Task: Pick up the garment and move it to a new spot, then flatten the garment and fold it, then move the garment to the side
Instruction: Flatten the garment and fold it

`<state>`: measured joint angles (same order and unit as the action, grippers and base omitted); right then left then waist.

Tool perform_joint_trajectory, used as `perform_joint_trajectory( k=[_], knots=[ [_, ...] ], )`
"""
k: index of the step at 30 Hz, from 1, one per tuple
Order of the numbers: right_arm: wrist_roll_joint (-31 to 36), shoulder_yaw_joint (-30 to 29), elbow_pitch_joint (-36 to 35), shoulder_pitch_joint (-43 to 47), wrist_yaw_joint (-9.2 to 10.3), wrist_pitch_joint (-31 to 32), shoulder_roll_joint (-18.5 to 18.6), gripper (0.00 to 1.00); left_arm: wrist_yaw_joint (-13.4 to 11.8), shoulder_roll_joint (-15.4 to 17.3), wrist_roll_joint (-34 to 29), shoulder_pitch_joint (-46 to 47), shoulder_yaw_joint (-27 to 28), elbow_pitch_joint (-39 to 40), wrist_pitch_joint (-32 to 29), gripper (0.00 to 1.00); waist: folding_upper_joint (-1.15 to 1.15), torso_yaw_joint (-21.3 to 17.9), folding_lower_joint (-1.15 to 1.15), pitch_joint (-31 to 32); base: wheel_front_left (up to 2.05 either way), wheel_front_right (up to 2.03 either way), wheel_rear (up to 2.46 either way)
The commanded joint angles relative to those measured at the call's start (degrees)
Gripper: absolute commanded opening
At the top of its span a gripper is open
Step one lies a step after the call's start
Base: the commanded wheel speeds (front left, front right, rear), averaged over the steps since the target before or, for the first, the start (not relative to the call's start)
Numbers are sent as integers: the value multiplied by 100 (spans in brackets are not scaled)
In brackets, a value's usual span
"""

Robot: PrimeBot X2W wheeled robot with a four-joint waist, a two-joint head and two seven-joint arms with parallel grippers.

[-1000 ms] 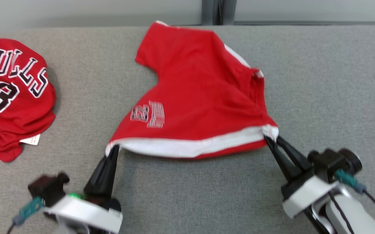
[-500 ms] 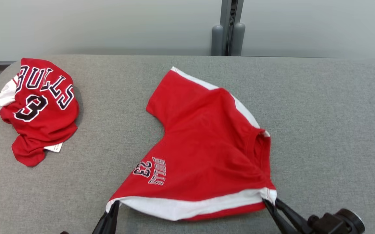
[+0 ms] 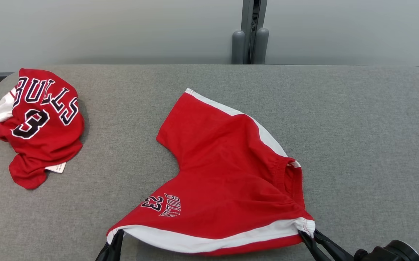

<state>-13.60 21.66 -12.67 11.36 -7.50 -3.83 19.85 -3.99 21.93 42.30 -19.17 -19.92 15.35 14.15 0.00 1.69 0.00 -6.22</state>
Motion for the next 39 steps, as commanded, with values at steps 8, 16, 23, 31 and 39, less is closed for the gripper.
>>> perform_joint_trajectory(
  k=[8,16,23,31,39],
  knots=[
    [-204,14,447,-287,0,-38,-188,0,252,20,53,702,-11,-454,-101,0,0,-114,0,-33,0,0,0],
    [-420,-125,1134,-1030,0,-224,-538,0,562,-15,-68,2229,-214,-1371,-607,0,0,-292,0,-297,0,0,0],
    [-601,-137,1927,-1878,0,-357,-843,0,800,13,-92,3756,-288,-2353,-1183,0,0,-584,0,-889,0,0,0],
    [-694,-15,2787,-2815,1,-622,-1344,0,988,127,-217,5306,-524,-3453,-1911,0,0,-1077,0,-1688,0,0,0],
    [-784,218,3438,-3497,1,-902,-1609,0,1089,187,-380,6365,-747,-4327,-2107,0,0,-1372,0,-2120,0,0,0]
  ],
)
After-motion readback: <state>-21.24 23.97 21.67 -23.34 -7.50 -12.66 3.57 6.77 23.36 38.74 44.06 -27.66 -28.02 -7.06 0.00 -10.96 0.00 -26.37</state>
